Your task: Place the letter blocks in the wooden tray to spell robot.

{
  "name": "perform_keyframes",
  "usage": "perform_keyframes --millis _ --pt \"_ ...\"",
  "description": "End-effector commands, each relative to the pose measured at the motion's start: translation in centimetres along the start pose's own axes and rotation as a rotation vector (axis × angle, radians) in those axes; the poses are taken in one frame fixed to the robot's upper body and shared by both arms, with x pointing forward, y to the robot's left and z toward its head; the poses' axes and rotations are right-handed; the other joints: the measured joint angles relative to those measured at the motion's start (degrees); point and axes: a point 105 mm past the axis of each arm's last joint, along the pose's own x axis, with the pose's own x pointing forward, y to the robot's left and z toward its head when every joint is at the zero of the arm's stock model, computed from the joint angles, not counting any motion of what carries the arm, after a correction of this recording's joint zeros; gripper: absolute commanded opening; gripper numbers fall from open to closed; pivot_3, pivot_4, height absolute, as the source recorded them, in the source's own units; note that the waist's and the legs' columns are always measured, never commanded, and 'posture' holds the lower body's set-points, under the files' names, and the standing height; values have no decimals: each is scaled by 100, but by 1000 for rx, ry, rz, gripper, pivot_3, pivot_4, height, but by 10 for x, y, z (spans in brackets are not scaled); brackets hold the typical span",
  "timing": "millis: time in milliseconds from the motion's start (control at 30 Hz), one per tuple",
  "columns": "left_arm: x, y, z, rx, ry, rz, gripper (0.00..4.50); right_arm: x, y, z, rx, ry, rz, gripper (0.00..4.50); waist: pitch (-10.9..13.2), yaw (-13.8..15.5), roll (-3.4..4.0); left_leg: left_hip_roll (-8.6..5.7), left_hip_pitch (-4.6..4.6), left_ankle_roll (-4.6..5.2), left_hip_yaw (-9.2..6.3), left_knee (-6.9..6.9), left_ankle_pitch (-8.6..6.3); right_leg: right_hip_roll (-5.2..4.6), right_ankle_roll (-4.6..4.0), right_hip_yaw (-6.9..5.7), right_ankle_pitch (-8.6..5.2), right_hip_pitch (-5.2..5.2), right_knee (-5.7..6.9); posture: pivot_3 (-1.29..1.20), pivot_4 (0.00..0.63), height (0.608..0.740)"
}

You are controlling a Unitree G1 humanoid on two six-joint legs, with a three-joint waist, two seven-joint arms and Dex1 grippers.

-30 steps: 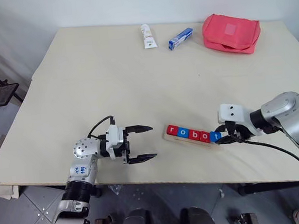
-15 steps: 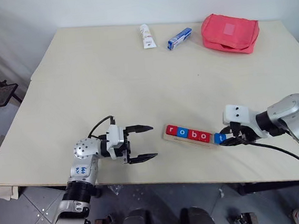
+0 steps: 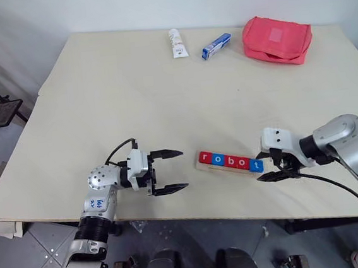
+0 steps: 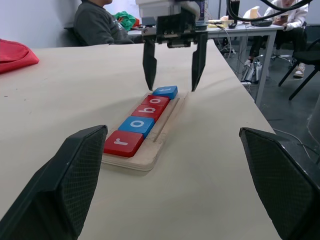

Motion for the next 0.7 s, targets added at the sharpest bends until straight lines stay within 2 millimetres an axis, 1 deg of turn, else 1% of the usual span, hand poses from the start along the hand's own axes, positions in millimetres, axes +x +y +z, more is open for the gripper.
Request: perform_keyframes --millis 33,233,300,367,500,600,700 --pt "2 0 5 22 -16 -8 4500 -19 -2 4 -9 -19 -43 4480 0 4 0 0 0 0 0 0 0 0 0 0 0 0 0 0 150 740" --pt "5 2 5 23 -20 -19 4500 -27 -4 -3 36 -37 -82 4480 0 1 0 0 0 0 1 0 0 0 0 0 0 1 -1 0 150 740" --pt "5 2 5 23 -21 -25 4500 -28 -3 -4 44 -55 -89 4110 0 1 0 0 0 0 2 0 0 0 0 0 0 1 0 0 150 740" --pt "6 3 5 23 -22 -30 4500 -25 1 -3 51 -78 -77 3576 0 8 0 0 0 0 1 0 0 0 0 0 0 1 -1 0 150 740" --pt "6 4 6 23 -22 -37 4500 -17 9 -1 62 -108 -47 2234 0 5 0 0 0 0 1 0 0 0 0 0 0 2 0 0 150 740" --pt "5 4 5 22 -19 -39 4500 -12 15 -5 66 -98 -19 1194 0 3 0 0 0 0 1 -1 0 0 0 0 0 1 0 0 150 740" --pt "4 4 5 22 -17 -38 4500 -8 15 -7 71 -98 -11 60 0 2 0 0 0 0 2 -1 0 0 0 0 0 1 0 0 150 740"
